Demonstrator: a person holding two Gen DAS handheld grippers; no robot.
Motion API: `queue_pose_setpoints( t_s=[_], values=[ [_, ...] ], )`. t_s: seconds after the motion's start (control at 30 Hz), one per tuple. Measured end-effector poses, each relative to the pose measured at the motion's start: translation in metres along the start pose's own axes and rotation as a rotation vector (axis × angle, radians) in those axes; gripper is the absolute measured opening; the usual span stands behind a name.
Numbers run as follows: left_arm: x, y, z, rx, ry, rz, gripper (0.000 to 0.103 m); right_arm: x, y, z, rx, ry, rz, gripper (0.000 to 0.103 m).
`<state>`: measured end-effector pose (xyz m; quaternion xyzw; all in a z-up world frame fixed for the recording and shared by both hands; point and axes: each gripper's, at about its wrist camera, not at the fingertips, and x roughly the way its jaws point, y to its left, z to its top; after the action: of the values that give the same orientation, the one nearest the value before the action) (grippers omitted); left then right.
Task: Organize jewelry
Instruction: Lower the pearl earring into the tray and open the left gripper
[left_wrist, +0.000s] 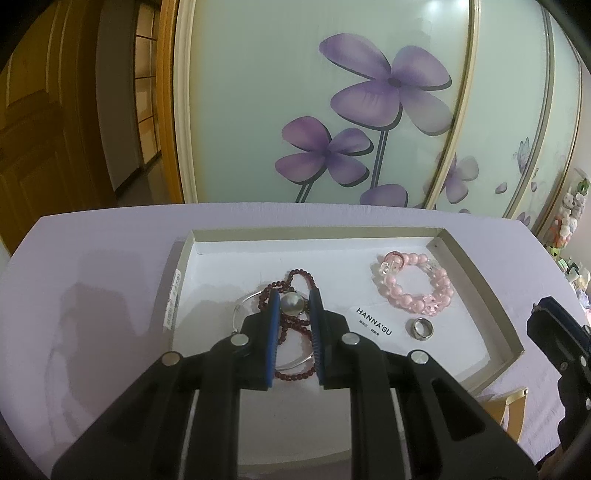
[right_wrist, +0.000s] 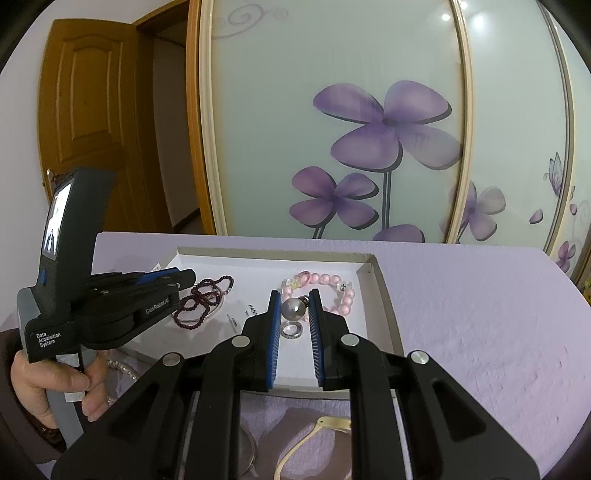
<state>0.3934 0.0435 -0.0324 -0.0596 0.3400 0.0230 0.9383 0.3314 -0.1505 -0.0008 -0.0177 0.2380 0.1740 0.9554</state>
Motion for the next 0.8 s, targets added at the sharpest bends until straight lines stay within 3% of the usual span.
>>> queue_pose_setpoints(
  t_s=[0.3, 0.4, 0.8],
  values=[
    [-0.003, 0.004, -0.002, -0.008, -0.004, -0.005, 0.024, 0.002, 0.000, -0.002, -0.002, 0.005, -0.002, 0.016],
    [-0.008, 0.006, -0.003, -0.011, -0.014, -0.006, 0.030, 0.002, 0.000, -0.002, -0.003, 0.005, -0.003, 0.016],
    [-0.028, 0.019, 0.002, -0.036, -0.051, 0.014, 0.032, 0.009, 0.002, -0.002, -0.017, 0.027, -0.005, 0.016]
  ],
)
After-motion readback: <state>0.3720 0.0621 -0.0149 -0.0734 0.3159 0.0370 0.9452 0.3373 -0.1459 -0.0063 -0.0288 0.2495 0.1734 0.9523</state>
